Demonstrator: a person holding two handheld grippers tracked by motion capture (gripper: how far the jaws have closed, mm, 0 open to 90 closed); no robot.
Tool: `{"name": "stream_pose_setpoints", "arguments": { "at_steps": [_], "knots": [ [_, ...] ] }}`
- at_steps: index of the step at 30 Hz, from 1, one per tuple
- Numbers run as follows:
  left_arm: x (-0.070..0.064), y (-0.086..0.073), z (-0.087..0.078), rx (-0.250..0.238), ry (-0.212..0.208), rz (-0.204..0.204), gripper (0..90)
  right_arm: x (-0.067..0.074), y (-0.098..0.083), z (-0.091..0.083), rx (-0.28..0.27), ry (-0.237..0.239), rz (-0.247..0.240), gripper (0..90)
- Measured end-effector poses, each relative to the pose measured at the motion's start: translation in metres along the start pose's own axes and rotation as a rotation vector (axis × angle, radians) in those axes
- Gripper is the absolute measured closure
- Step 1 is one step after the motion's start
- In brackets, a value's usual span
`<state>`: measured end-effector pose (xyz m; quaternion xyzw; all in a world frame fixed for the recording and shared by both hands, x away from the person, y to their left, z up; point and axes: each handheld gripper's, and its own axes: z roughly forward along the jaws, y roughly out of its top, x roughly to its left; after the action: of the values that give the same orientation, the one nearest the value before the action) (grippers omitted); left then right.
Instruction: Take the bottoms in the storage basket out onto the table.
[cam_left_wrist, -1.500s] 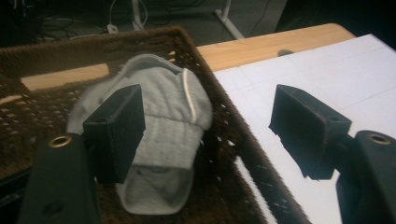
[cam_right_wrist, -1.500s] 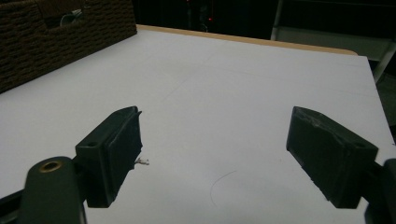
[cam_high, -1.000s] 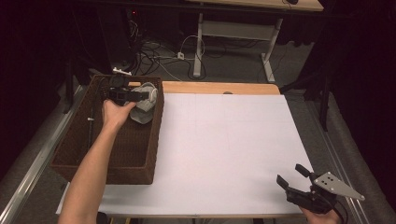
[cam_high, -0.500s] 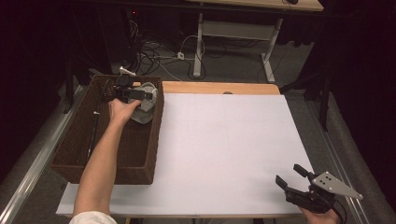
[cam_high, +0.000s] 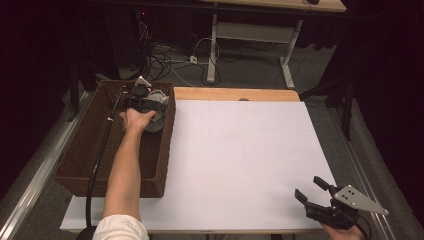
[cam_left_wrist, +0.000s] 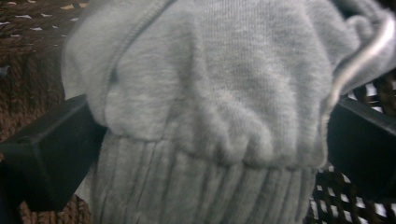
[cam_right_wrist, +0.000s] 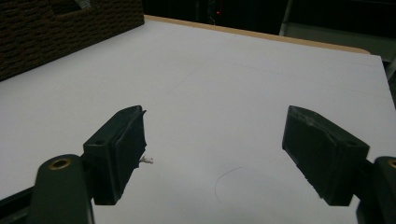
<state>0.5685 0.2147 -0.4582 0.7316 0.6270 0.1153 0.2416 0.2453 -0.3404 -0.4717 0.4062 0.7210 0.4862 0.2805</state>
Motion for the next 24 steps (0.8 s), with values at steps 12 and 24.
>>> {"name": "stream_pose_setpoints", "arguments": {
  "at_steps": [12,24],
  "knots": [
    [0.000,-0.006,0.016,0.055,0.027,0.011,0.0,0.001,0.000,0.003,0.011,0.017,-0.006,22.2],
    [0.000,-0.013,0.016,0.051,0.044,-0.004,11.2,0.001,0.000,0.003,0.013,0.018,-0.008,22.3]
  ]
}}
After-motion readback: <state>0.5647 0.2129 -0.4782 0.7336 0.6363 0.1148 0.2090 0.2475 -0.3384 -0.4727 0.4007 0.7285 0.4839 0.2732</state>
